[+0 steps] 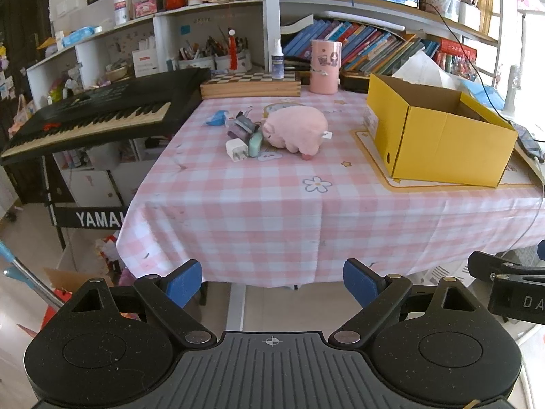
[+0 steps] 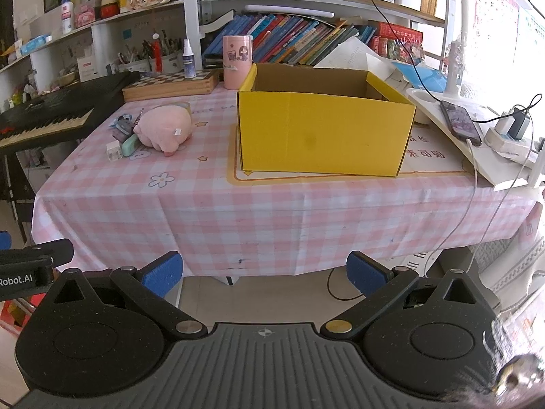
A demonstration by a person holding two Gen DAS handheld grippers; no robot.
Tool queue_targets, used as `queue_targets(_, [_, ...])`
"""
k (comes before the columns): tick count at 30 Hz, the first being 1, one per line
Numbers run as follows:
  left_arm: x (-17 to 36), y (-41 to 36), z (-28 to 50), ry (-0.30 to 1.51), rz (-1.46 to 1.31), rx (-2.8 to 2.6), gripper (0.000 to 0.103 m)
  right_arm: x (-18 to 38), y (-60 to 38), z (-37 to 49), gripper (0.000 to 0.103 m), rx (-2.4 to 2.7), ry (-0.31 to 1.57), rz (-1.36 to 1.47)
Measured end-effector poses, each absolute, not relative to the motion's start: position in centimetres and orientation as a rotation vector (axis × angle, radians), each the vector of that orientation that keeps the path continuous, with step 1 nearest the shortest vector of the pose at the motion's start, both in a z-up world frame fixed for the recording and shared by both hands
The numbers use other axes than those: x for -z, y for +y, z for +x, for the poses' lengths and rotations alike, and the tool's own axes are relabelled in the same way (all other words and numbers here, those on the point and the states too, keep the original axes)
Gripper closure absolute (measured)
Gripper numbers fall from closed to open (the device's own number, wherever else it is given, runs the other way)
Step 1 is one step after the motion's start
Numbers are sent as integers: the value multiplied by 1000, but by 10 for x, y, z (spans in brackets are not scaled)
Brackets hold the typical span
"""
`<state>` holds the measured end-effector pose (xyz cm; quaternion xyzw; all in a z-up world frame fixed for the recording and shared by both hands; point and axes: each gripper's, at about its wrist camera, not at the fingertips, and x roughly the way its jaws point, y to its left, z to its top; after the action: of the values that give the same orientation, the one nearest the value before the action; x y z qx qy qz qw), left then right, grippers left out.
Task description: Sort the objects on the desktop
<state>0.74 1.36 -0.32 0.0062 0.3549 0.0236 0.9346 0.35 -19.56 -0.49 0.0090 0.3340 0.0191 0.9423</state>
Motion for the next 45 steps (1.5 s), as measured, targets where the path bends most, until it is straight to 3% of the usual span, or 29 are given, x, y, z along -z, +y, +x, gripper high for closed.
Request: queue_targets(45, [0,26,6,690,23,-51,11,0,-170,7,2,-89,670,13])
